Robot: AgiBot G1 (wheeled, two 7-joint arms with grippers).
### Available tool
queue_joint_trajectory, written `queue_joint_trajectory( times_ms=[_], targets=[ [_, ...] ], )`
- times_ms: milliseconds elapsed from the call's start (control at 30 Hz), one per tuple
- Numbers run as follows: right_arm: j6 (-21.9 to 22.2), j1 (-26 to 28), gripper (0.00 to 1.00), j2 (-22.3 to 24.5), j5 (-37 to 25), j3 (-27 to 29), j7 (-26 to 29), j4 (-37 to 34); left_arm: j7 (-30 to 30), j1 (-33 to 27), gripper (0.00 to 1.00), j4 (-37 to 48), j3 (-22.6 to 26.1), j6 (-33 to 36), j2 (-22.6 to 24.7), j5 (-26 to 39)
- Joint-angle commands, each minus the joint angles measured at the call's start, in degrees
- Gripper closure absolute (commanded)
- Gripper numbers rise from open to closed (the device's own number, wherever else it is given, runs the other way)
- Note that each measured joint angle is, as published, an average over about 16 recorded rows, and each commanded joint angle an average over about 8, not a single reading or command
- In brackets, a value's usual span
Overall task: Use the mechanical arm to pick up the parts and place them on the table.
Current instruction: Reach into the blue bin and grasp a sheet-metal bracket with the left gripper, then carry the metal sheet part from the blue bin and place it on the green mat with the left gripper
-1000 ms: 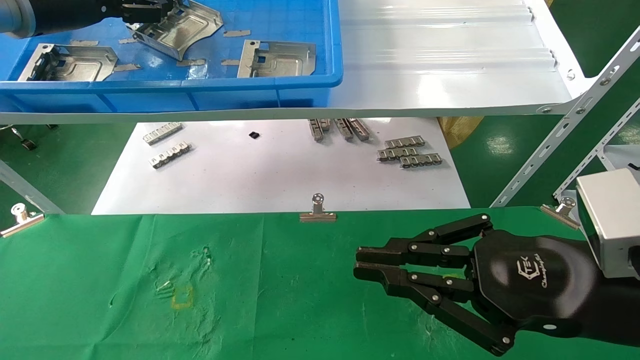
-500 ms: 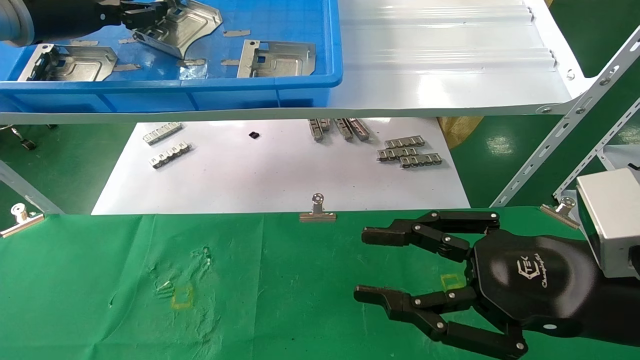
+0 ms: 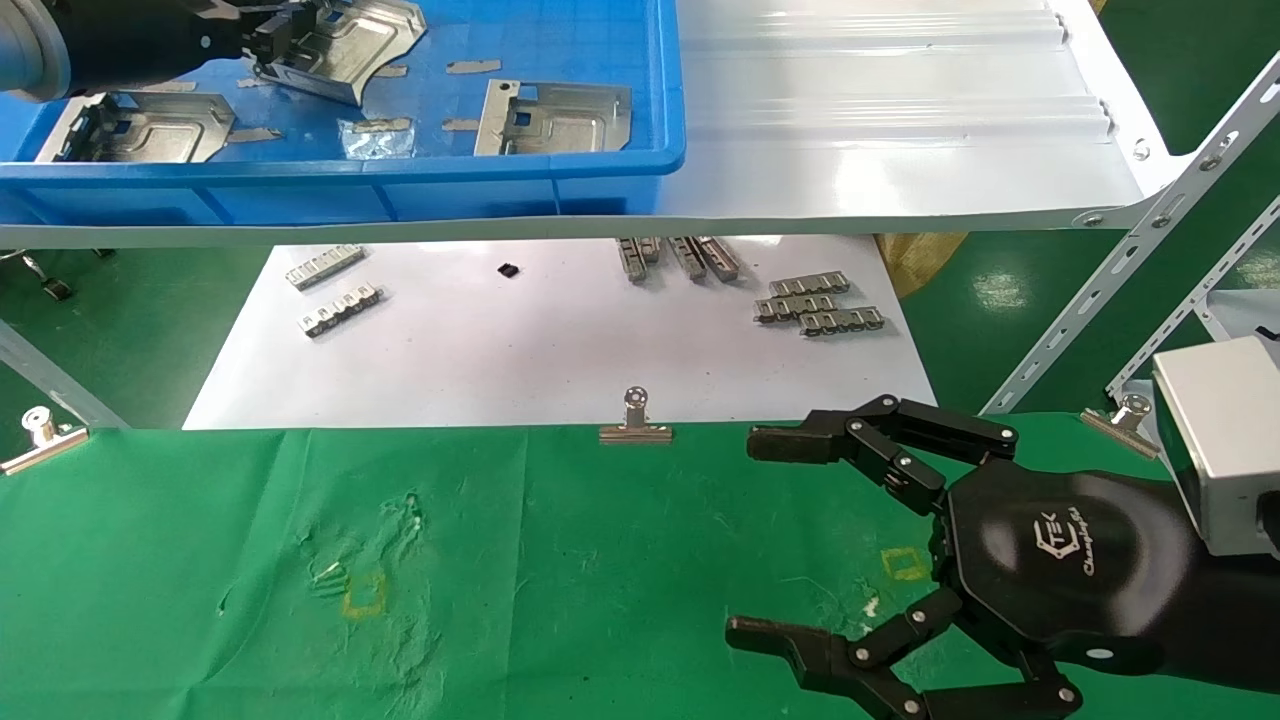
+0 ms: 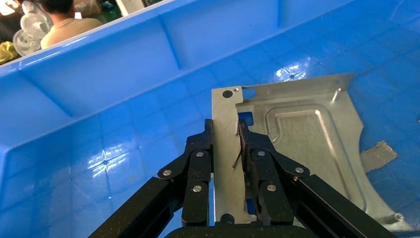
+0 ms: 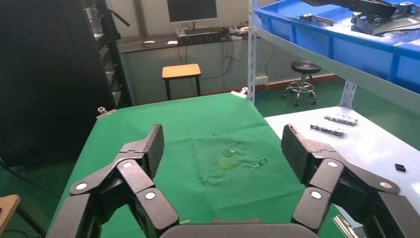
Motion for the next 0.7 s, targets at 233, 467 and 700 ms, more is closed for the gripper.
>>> queue_joint_trajectory(
  times_ms=[233, 467, 700],
  targets=[
    [0.0, 0.0, 0.0, 0.0, 0.0, 0.0, 0.0, 0.0, 0.7, -1.3, 1.0, -2.2, -1.8, 4.1, -1.0, -2.6],
    [0.0, 0.0, 0.0, 0.0, 0.0, 0.0, 0.0, 0.0, 4.9, -2.1, 1.0, -5.6, -3.3, 21.4, -3.9, -5.5],
    [0.0, 0.0, 0.0, 0.0, 0.0, 0.0, 0.0, 0.0, 11.0, -1.1, 1.0, -9.1, -3.5, 43.4, -6.1, -7.3]
  ],
)
